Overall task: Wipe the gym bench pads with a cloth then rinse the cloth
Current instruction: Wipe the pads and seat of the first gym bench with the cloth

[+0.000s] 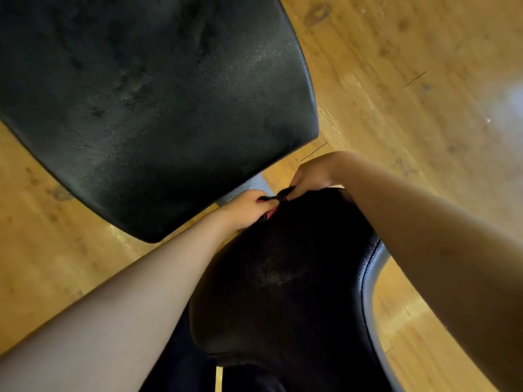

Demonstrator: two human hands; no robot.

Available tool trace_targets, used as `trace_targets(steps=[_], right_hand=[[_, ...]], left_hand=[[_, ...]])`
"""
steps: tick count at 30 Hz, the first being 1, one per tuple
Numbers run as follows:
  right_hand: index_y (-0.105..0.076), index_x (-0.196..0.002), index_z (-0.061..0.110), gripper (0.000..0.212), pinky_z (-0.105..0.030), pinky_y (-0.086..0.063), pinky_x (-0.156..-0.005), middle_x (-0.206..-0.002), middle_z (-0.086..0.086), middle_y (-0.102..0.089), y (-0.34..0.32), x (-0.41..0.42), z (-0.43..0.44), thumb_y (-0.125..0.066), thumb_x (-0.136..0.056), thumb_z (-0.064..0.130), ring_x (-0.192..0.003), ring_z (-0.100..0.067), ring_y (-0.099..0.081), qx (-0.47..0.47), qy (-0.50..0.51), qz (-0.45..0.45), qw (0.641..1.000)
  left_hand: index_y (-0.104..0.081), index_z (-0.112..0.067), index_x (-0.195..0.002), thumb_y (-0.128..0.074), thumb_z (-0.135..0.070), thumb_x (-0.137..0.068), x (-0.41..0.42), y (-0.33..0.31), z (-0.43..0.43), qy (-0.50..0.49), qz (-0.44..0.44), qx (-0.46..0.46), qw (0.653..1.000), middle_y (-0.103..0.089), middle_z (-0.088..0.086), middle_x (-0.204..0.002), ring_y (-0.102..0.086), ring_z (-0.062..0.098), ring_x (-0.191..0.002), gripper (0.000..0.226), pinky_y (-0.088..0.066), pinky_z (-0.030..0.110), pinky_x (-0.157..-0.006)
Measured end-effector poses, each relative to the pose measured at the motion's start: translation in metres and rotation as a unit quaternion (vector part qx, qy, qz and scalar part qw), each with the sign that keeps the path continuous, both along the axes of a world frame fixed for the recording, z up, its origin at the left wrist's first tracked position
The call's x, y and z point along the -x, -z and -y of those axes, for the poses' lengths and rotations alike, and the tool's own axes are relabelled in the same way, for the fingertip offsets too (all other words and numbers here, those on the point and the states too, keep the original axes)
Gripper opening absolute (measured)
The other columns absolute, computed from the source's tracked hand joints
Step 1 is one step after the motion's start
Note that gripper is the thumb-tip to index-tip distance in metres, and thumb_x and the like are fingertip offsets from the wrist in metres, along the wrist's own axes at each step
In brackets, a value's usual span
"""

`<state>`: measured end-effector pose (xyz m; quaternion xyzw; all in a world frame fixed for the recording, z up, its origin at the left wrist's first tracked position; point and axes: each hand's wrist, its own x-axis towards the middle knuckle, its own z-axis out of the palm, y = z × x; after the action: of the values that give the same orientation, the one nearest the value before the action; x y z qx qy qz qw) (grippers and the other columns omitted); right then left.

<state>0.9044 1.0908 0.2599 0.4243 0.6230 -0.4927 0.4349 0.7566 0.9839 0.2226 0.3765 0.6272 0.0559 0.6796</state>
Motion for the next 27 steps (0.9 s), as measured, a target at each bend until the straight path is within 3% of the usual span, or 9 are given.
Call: trace_targets(steps=[2,5,7,9,13,18,20,25,27], right_hand=[[-0.064,-0.112,0.004,0.03,-0.034,-0.053,-0.085,-0.097,-0.007,-0.067,0.0,-0.016,-0.009,-0.06,-0.093,0.026,-0.092,-0.023,-0.064,0.044,0.117,0.0,0.992],[-0.064,-0.098,0.006,0.012,-0.03,-0.054,-0.078,-0.096,-0.009,-0.067,0.001,-0.03,-0.014,-0.059,-0.094,0.016,-0.088,-0.021,-0.064,0.062,0.176,-0.006,0.982],[-0.065,-0.102,0.007,0.017,-0.037,-0.054,-0.088,-0.102,-0.012,-0.067,0.005,-0.023,-0.012,-0.061,-0.093,0.021,-0.096,-0.026,-0.065,0.039,0.134,-0.005,0.99],[-0.066,-0.11,0.011,0.027,-0.04,-0.051,-0.095,-0.109,-0.011,-0.067,0.006,-0.004,-0.007,-0.061,-0.093,0.031,-0.102,-0.028,-0.064,0.017,0.044,0.001,0.999],[-0.063,-0.121,0.013,0.041,-0.033,-0.048,-0.092,-0.118,-0.01,-0.065,0.004,0.036,0.009,-0.055,-0.094,0.043,-0.101,-0.024,-0.062,-0.009,-0.095,-0.004,0.995],[-0.065,-0.113,0.016,0.036,-0.037,-0.049,-0.094,-0.116,-0.01,-0.066,0.0,0.017,0.002,-0.058,-0.092,0.043,-0.101,-0.024,-0.063,0.002,-0.047,0.009,0.999],[-0.066,-0.11,0.017,0.032,-0.038,-0.048,-0.096,-0.115,-0.009,-0.067,-0.001,0.014,0.001,-0.058,-0.092,0.042,-0.1,-0.024,-0.063,-0.002,-0.041,0.008,0.999],[-0.062,-0.121,0.014,0.036,-0.033,-0.041,-0.087,-0.116,-0.003,-0.063,-0.002,0.05,0.023,-0.05,-0.097,0.038,-0.097,-0.018,-0.053,-0.031,-0.165,-0.028,0.985],[-0.06,-0.121,0.014,0.035,-0.032,-0.04,-0.088,-0.119,-0.005,-0.06,-0.001,0.067,0.039,-0.047,-0.099,0.036,-0.102,-0.021,-0.054,-0.037,-0.196,-0.055,0.978]], left_hand=[[-0.054,-0.02,-0.069,-0.055,-0.028,-0.098,-0.012,-0.001,-0.008,-0.008,0.007,-0.025,1.0,-0.054,-0.006,-0.06,-0.051,0.008,-0.061,0.03,-0.04,0.017,-0.059],[-0.063,-0.013,-0.082,-0.056,-0.033,-0.097,-0.022,-0.003,-0.011,-0.009,0.034,-0.024,0.999,-0.057,-0.004,-0.066,-0.054,0.013,-0.068,0.026,-0.041,0.026,-0.07],[-0.065,-0.002,-0.096,-0.054,-0.034,-0.097,-0.015,-0.003,-0.005,-0.016,0.032,-0.025,0.999,-0.06,0.002,-0.075,-0.056,0.015,-0.076,0.033,-0.042,0.027,-0.074],[-0.063,-0.001,-0.096,-0.053,-0.031,-0.098,-0.001,-0.005,0.004,-0.015,0.028,-0.019,0.999,-0.061,0.005,-0.079,-0.057,0.015,-0.078,0.032,-0.042,0.024,-0.073],[-0.065,-0.009,-0.103,-0.053,-0.024,-0.099,0.025,-0.009,0.025,-0.03,0.032,0.006,0.999,-0.067,0.002,-0.088,-0.06,0.009,-0.08,0.02,-0.044,0.013,-0.068],[-0.065,-0.013,-0.116,-0.054,-0.032,-0.098,0.011,-0.005,0.016,-0.035,0.015,-0.006,0.999,-0.069,0.005,-0.105,-0.064,0.017,-0.095,0.029,-0.048,0.027,-0.086],[-0.066,-0.019,-0.11,-0.055,-0.036,-0.097,0.008,0.001,0.019,-0.054,0.017,-0.009,0.998,-0.069,0.0,-0.098,-0.064,0.017,-0.095,0.024,-0.049,0.031,-0.088],[-0.063,-0.023,-0.088,-0.054,-0.028,-0.098,0.03,0.003,0.05,-0.119,0.041,-0.002,0.992,-0.06,-0.017,-0.06,-0.057,0.003,-0.067,0.014,-0.042,0.017,-0.065],[-0.062,-0.023,-0.084,-0.054,-0.026,-0.098,0.049,-0.001,0.064,-0.115,0.044,0.008,0.992,-0.058,-0.016,-0.057,-0.055,0.0,-0.06,0.017,-0.041,0.013,-0.06]])
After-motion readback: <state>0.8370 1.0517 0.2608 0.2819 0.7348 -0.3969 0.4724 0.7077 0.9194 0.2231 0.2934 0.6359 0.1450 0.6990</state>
